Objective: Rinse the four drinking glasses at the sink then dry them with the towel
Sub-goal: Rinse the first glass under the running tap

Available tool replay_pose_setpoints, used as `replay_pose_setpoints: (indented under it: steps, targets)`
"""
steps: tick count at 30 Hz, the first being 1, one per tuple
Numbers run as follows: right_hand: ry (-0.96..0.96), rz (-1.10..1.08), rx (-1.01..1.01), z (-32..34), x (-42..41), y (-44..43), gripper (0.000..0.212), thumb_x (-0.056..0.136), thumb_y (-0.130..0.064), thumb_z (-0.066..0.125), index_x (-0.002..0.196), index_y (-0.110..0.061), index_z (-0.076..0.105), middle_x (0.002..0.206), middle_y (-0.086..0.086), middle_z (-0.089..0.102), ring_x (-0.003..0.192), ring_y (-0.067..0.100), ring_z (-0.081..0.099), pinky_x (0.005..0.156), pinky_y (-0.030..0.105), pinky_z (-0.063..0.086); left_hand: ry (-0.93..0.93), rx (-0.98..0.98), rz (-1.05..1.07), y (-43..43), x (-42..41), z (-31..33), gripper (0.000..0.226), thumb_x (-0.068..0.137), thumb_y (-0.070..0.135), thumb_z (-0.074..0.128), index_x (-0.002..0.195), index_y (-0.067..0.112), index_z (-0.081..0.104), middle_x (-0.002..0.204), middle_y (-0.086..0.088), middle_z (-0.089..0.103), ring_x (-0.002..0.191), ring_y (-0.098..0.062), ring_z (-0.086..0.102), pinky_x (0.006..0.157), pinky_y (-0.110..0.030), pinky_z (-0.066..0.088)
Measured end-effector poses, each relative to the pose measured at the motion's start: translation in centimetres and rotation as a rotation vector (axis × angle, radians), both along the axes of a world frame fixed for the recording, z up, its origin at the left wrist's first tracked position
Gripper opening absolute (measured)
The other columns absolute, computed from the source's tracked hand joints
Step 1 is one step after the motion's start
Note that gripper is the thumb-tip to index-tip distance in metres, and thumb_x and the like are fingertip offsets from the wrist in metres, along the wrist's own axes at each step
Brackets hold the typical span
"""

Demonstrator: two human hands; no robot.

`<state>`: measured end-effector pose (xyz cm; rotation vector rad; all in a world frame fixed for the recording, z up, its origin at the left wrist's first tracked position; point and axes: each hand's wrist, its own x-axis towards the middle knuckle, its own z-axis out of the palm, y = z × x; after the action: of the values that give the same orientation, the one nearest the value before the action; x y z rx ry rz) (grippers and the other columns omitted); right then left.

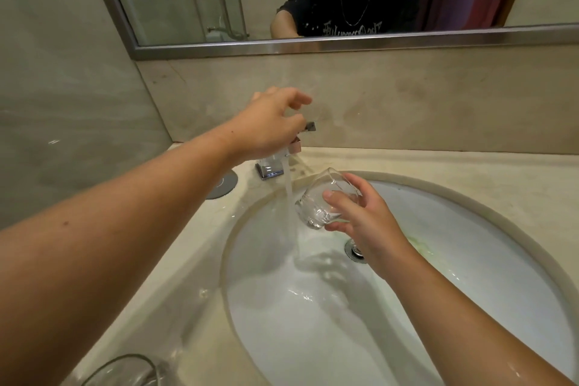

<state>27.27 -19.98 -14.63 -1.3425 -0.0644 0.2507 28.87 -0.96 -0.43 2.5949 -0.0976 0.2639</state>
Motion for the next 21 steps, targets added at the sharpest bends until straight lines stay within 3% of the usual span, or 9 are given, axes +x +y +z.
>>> replay_pose_setpoints:
  steps: [2,3,5,6,10,13,15,17,21]
  targets:
    - [0.012,0.008,0.035,0.2,0.1,0.3,0.058,0.090,-0.016,0.080,0.142,-0.024,0.056,0.114,0.007,0.066,0.093,0.017,0.069,0.083,0.043,0.065,-0.171,-0.028,0.008,1.1,-2.3,0.7,0.022,0.102,0.026,0.057,0.121,0.028,0.068,0.118,0.002,0.064,0.114,-0.007,0.055,0.096,-0.023,0.042]
    - [0.018,0.013,0.049,0.3,0.1,0.5,0.057,0.090,-0.015,0.079,0.142,-0.022,0.056,0.115,0.008,0.065,0.094,0.018,0.068,0.083,0.043,0.065,-0.233,-0.054,0.025,1.6,-3.5,1.0,0.013,0.102,0.027,0.059,0.108,0.026,0.070,0.102,0.005,0.066,0.095,0.002,0.058,0.083,-0.016,0.043]
    - [0.034,0.031,0.071,0.5,0.0,0.9,0.053,0.091,-0.013,0.077,0.140,-0.020,0.056,0.114,0.010,0.064,0.094,0.021,0.066,0.083,0.043,0.065,-0.230,-0.135,0.072,2.8,-6.0,1.0,0.021,0.103,0.031,0.060,0.088,0.020,0.069,0.075,0.008,0.064,0.062,0.006,0.052,0.061,-0.014,0.041]
    - [0.045,0.040,0.081,0.5,-0.1,1.1,0.051,0.092,-0.012,0.076,0.139,-0.019,0.057,0.113,0.011,0.064,0.094,0.022,0.066,0.083,0.043,0.065,-0.157,-0.159,0.092,3.4,-7.1,0.9,0.028,0.103,0.035,0.060,0.085,0.017,0.070,0.069,0.009,0.065,0.058,0.004,0.052,0.060,-0.018,0.043]
    - [0.078,0.054,0.104,0.9,-0.6,1.8,0.047,0.094,-0.012,0.076,0.136,-0.019,0.057,0.119,0.013,0.064,0.097,0.024,0.067,0.083,0.042,0.066,0.233,-0.020,0.105,4.9,-9.3,-1.1,0.034,0.099,0.053,0.059,0.090,0.025,0.075,0.075,0.021,0.072,0.068,0.005,0.064,0.065,-0.020,0.051]
    - [0.092,0.034,0.106,1.3,-1.0,1.9,0.046,0.093,-0.015,0.077,0.134,-0.019,0.057,0.123,0.015,0.064,0.099,0.025,0.068,0.082,0.041,0.066,0.307,0.092,0.041,4.7,-9.0,-2.7,0.030,0.095,0.058,0.062,0.110,0.033,0.069,0.103,0.021,0.071,0.094,-0.001,0.069,0.080,-0.017,0.052]
    - [0.107,0.015,0.109,1.7,-1.2,2.1,0.046,0.092,-0.017,0.078,0.134,-0.018,0.058,0.125,0.017,0.064,0.101,0.027,0.069,0.080,0.039,0.066,0.359,0.153,0.005,4.4,-8.3,-3.7,0.046,0.095,0.059,0.063,0.132,0.032,0.059,0.126,0.018,0.063,0.106,-0.005,0.066,0.085,-0.016,0.049]
    - [0.130,0.006,0.132,2.0,-1.3,2.3,0.047,0.092,-0.018,0.079,0.134,-0.015,0.059,0.124,0.018,0.066,0.098,0.029,0.069,0.078,0.038,0.066,0.378,0.168,-0.034,4.1,-7.5,-4.6,0.064,0.093,0.058,0.066,0.147,0.028,0.049,0.144,0.013,0.055,0.117,-0.009,0.063,0.096,-0.024,0.049]
    - [0.189,0.097,0.180,3.0,-1.4,3.1,0.033,0.096,-0.020,0.072,0.126,-0.005,0.068,0.112,0.013,0.069,0.081,0.027,0.072,0.076,0.038,0.065,0.339,0.056,-0.084,3.8,-6.3,-5.0,0.076,0.089,0.052,0.075,0.154,0.025,0.043,0.152,0.011,0.050,0.126,-0.010,0.055,0.097,-0.019,0.041]
